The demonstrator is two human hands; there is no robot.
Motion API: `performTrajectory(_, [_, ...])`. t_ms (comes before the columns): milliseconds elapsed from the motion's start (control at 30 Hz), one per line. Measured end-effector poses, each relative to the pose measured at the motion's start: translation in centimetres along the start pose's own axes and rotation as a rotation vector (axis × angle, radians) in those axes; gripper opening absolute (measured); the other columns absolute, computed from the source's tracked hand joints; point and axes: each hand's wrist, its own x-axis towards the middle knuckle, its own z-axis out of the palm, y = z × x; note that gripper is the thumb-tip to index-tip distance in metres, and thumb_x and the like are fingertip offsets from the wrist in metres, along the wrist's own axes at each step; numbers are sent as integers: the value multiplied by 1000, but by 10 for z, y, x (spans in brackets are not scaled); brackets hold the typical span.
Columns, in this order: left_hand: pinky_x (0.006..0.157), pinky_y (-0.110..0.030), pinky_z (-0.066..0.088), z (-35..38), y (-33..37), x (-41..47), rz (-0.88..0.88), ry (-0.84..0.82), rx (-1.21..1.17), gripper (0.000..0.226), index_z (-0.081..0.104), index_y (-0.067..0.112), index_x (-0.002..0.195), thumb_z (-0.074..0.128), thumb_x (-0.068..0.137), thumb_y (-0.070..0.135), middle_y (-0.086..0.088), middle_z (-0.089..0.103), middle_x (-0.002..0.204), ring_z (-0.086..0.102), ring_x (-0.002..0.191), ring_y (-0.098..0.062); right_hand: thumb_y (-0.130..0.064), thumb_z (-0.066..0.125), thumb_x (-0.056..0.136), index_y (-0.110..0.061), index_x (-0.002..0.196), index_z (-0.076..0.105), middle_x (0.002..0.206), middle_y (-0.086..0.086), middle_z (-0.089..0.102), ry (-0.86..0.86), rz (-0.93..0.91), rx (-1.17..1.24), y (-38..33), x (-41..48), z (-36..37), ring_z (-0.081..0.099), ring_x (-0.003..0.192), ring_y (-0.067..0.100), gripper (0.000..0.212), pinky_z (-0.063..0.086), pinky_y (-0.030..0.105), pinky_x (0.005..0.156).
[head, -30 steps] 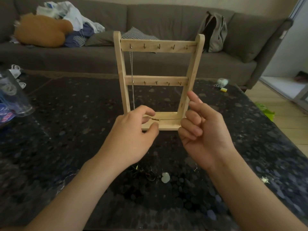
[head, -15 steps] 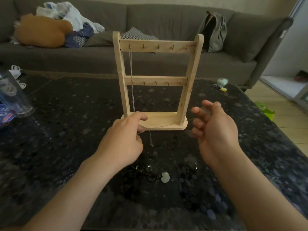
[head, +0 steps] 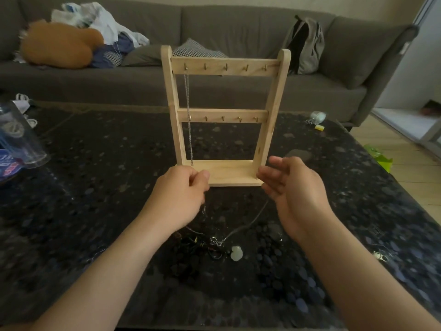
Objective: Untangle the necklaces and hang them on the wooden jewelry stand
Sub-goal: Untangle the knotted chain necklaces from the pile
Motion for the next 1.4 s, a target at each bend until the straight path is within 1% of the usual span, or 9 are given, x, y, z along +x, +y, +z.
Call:
performTrajectory(100, [62, -26, 57, -2, 4, 1, -86, -42, -294, 23, 75, 18, 102, 59, 110, 34, 5, 74, 71, 66, 60, -6, -37, 44, 115, -11, 102, 73, 71, 1, 67, -63, 1, 39, 1, 0, 1, 70, 79, 19, 41, 58, 36, 84])
performTrajectory(167, [64, -26, 57, -5, 8, 0, -114, -76, -429, 17, 74, 18, 111, 61, 110, 29, 4, 79, 79, 66, 63, -8, -43, 42, 115, -12, 96, 71, 66, -3, 51, -113, -26, -37, 1, -2, 1, 49, 60, 12, 46, 45, 28, 59])
performTrajectory(267, [67, -31, 55, -9, 13, -2, -80, -111, -487, 18, 75, 20, 114, 58, 112, 25, 2, 82, 91, 63, 66, -11, -42, 40, 116, -13, 96, 69, 60, -7, 44, -235, -136, -255, 1, -6, 2, 36, 50, 7, 46, 32, 24, 46])
performTrajectory(500, [69, -31, 57, -9, 19, -4, 46, -113, -524, 28, 75, 20, 116, 51, 110, 6, -3, 83, 97, 71, 73, -16, -20, 40, 117, -16, 109, 70, 75, 5, 72, -400, -273, -495, 5, -12, 5, 63, 55, 17, 32, 49, 29, 50])
performTrajectory(800, [54, -18, 48, -11, 18, -7, 124, -102, -455, 43, 72, 27, 124, 45, 108, -2, 12, 81, 113, 52, 51, -9, -26, 46, 114, -27, 113, 72, 57, -9, 52, -431, -401, -653, 5, -13, 3, 44, 51, 11, 26, 36, 25, 47])
performTrajectory(1000, [48, -24, 45, -10, 24, -12, 71, -151, -502, 49, 68, 28, 135, 54, 104, -7, 16, 76, 126, 60, 52, -14, -18, 44, 115, -10, 107, 69, 73, 10, 73, -467, -167, -449, 1, -18, 4, 74, 64, 26, 28, 60, 35, 57])
performTrajectory(1133, [55, -29, 57, -11, 27, -15, 70, -165, -480, 53, 64, 31, 141, 57, 103, -6, 17, 74, 131, 80, 78, -23, -13, 51, 108, -6, 97, 78, 84, 12, 77, -458, -137, -401, -2, -15, 0, 68, 68, 19, 30, 52, 32, 65])
performTrajectory(1233, [69, -35, 66, -10, 28, -15, 108, -126, -433, 40, 67, 33, 138, 60, 108, 7, 19, 75, 126, 80, 93, -17, -22, 52, 108, -15, 95, 80, 69, -2, 60, -444, -180, -463, -2, -15, -2, 49, 55, 6, 32, 39, 25, 55])
performTrajectory(1400, [93, -33, 63, -5, 24, -15, 171, -56, -401, 26, 74, 34, 125, 57, 111, 21, 17, 81, 110, 74, 105, -3, -30, 50, 113, -23, 100, 80, 60, -15, 51, -460, -305, -532, -1, -17, -4, 43, 52, 4, 34, 35, 18, 50])
